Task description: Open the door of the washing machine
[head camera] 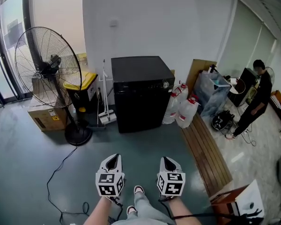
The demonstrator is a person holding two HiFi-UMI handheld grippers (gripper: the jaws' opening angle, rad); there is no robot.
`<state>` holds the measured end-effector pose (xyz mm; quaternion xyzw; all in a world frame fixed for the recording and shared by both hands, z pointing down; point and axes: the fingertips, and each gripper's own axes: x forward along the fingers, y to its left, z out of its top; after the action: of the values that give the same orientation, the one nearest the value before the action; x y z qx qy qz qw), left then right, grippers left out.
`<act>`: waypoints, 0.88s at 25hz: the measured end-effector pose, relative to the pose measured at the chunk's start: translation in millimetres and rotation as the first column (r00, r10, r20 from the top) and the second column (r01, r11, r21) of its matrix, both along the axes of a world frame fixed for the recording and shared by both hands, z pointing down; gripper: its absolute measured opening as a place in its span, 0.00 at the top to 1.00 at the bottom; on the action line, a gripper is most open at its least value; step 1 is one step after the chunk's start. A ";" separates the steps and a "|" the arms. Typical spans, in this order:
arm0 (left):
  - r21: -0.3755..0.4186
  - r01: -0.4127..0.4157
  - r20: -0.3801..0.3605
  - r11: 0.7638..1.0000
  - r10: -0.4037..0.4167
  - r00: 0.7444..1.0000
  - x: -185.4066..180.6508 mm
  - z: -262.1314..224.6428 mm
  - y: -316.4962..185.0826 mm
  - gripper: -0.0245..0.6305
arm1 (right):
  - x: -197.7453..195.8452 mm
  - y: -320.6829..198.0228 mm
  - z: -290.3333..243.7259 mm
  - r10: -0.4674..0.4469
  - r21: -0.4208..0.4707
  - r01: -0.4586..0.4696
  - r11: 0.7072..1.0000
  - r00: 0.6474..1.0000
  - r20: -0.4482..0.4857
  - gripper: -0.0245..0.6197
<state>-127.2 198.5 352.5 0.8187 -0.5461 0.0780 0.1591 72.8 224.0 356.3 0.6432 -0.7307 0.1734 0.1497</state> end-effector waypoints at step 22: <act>0.011 0.035 0.015 0.999 -0.035 0.999 14.6 -6.4 -184.4 0.96 | 22.2 -201.4 -7.6 -0.032 0.002 0.032 0.999 0.999 0.021 0.95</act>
<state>-112.6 14.1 346.1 0.8093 -0.5620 0.0784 0.1522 95.0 22.6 348.7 0.6297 -0.7424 0.1772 0.1444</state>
